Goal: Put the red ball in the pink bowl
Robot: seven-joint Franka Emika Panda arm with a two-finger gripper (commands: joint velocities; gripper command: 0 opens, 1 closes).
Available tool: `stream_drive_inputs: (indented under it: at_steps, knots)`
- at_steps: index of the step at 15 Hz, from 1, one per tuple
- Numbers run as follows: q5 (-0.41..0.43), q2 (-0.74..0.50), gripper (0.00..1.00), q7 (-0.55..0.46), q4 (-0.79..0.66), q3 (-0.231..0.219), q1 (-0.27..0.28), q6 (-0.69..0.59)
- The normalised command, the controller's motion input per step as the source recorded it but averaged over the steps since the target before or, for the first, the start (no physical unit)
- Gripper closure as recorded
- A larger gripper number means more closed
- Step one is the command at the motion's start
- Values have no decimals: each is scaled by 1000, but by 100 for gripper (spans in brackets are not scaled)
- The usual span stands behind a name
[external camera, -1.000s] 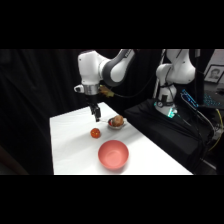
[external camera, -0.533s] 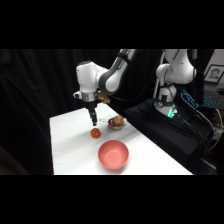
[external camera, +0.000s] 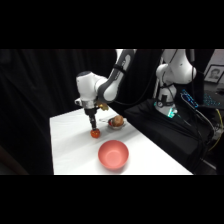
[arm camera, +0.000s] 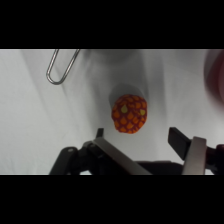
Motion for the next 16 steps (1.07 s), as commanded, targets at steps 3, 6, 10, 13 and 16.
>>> stream_drive_inputs:
  at_steps: [3, 6, 10, 13, 16]
  knots:
    - [91, 178, 0, 37, 157, 5, -30, 97]
    - [131, 186, 0, -3, 172, 36, -59, 80]
    - [140, 176, 0, -28, 180, 64, -77, 62]
    - [95, 145, 0, -23, 163, 53, -60, 82]
    - [95, 121, 27, -23, 143, 61, -60, 91]
